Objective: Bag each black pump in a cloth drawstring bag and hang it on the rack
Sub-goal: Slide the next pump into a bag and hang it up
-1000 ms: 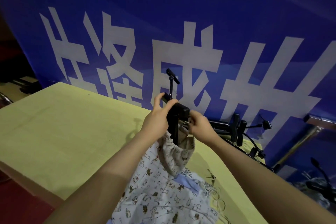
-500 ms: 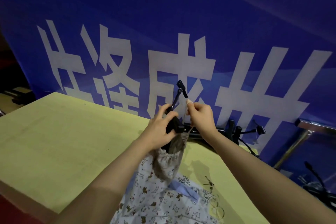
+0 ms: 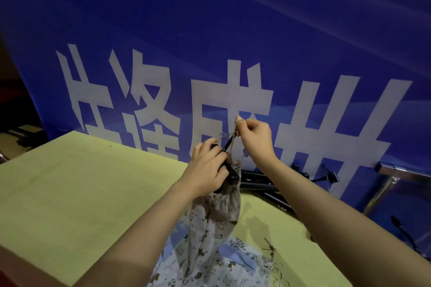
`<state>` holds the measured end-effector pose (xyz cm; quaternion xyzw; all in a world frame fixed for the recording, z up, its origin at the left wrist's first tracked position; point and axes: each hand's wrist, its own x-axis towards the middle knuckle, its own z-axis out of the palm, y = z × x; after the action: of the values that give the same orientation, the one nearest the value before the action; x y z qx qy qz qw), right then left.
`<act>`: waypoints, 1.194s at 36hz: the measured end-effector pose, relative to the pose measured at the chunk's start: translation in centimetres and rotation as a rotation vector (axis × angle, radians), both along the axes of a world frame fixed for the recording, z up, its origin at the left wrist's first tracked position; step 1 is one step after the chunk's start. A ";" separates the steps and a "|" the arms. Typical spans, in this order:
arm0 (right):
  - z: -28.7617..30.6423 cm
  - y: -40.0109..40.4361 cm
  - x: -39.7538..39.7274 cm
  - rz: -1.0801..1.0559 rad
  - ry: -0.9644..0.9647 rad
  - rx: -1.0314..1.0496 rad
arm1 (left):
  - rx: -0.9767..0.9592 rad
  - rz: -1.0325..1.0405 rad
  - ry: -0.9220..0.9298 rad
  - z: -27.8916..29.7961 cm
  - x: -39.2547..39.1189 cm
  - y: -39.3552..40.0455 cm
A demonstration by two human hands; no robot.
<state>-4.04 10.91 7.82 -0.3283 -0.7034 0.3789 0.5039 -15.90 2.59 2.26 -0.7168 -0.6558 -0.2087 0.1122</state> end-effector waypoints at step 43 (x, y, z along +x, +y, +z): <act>6.3 1.0 2.6 -0.024 0.062 0.110 | -0.251 0.280 -0.183 6.5 6.5 2.2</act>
<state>-1.40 11.92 14.17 -0.2963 -0.7032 0.3437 0.5473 -9.38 4.76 8.77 -0.6051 -0.7773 -0.1719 -0.0103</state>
